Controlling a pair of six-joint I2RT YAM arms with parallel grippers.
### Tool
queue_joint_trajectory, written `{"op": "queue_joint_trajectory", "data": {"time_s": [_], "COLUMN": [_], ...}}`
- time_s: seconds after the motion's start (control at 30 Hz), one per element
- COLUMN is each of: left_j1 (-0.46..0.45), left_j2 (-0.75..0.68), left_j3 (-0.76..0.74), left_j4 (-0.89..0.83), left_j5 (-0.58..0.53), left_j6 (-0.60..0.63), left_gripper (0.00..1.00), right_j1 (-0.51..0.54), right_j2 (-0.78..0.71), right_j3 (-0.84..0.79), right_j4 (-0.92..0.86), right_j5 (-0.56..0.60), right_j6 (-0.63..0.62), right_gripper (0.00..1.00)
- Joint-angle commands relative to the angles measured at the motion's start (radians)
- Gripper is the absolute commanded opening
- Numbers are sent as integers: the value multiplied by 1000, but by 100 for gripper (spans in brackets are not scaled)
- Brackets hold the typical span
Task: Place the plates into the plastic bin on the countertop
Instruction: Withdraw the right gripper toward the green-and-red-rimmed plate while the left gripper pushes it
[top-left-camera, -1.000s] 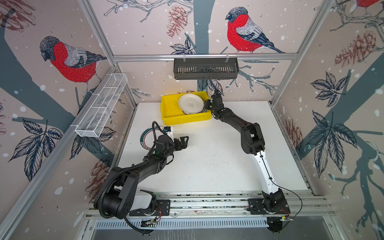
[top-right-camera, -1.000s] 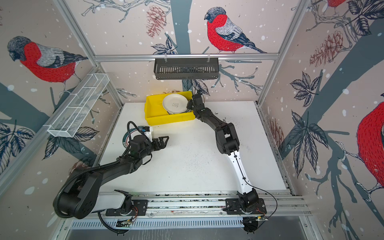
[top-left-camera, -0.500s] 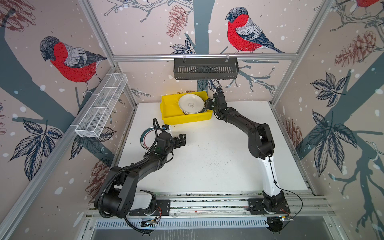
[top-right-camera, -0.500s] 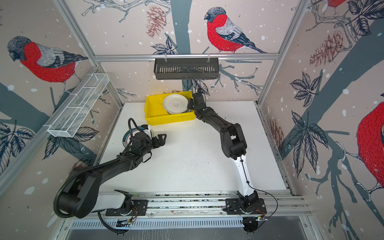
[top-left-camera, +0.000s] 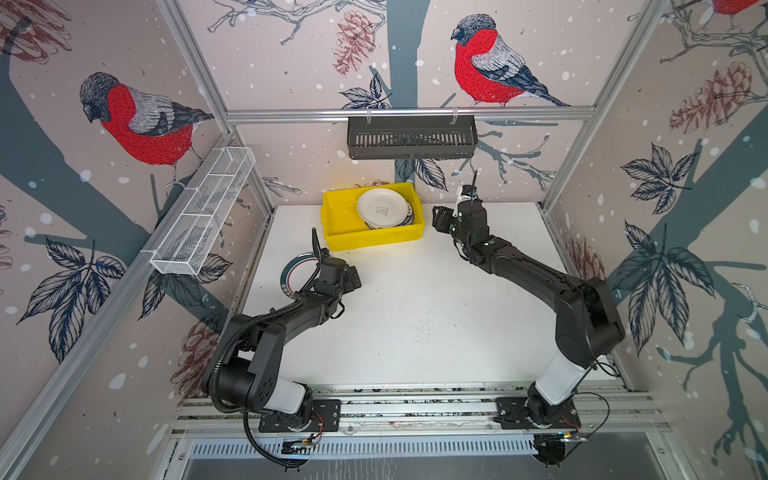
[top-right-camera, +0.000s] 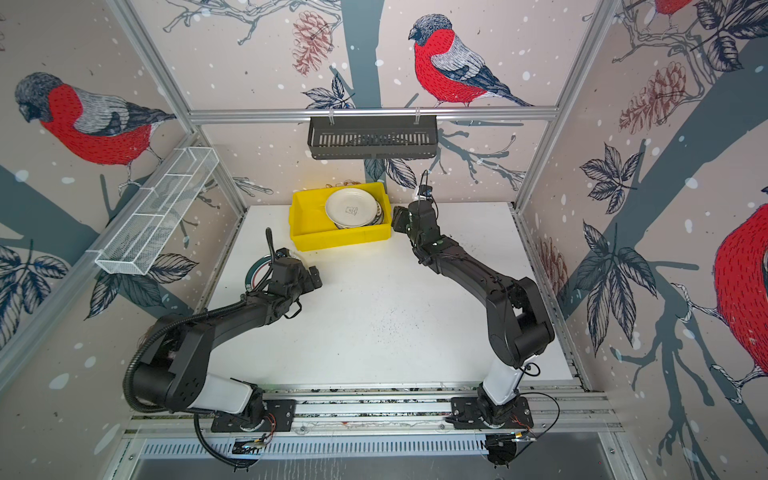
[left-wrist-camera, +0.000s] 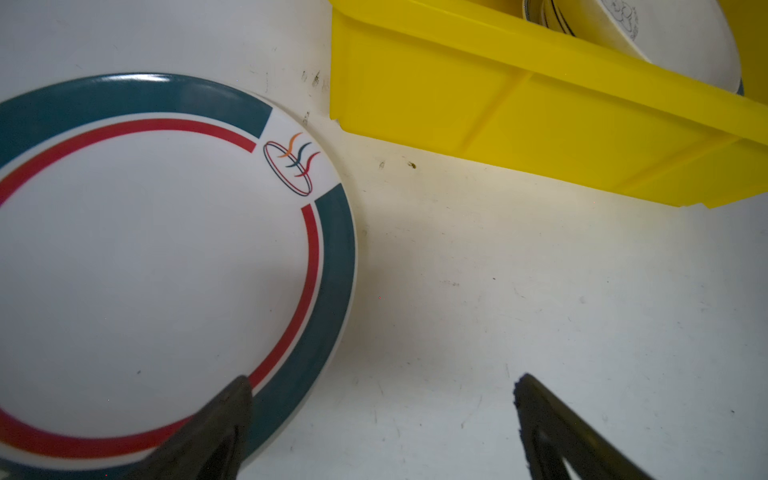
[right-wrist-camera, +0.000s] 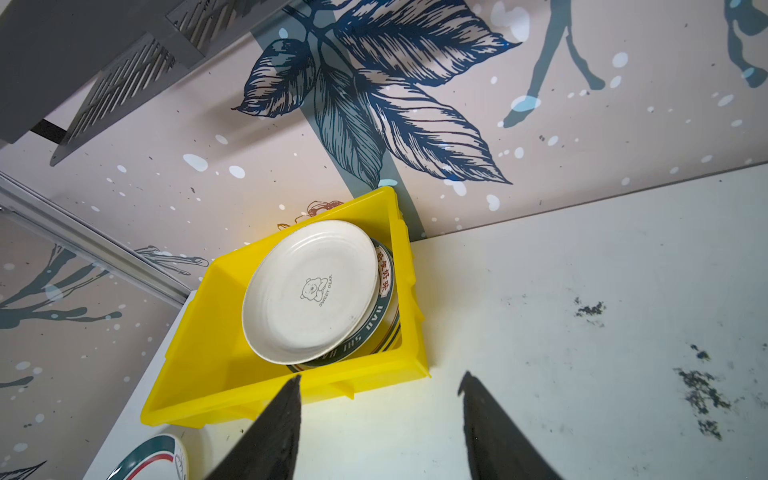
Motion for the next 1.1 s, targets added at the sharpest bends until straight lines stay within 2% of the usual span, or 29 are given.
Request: {"op": "queue_joint_trajectory", "data": {"time_s": [0.0, 0.33, 0.47, 0.6, 0.73, 0.87, 1.07], "left_j1": [13, 19, 18, 16, 11, -31, -147], "left_j2": [16, 104, 148, 176, 191, 184, 190], "left_j3": [17, 71, 93, 95, 71, 56, 51], "left_j4": [-19, -36, -44, -13, 50, 89, 128], "left_j5": [-11, 66, 102, 193, 322, 361, 389], "left_j6": [11, 36, 42, 36, -37, -84, -146], "left_gripper": [97, 97, 97, 97, 97, 97, 97], "right_j1": [4, 6, 4, -6, -7, -9, -12], "right_j2": [-35, -147, -196, -231, -244, -245, -232], "right_j3": [-29, -183, -227, -263, -287, -302, -323], "right_j4": [-32, -75, -93, -108, -112, -115, -111], "right_j5": [-13, -52, -29, -15, -15, -15, -30], "right_j6": [29, 30, 27, 35, 45, 57, 77], "right_gripper": [62, 62, 62, 62, 62, 61, 60]}}
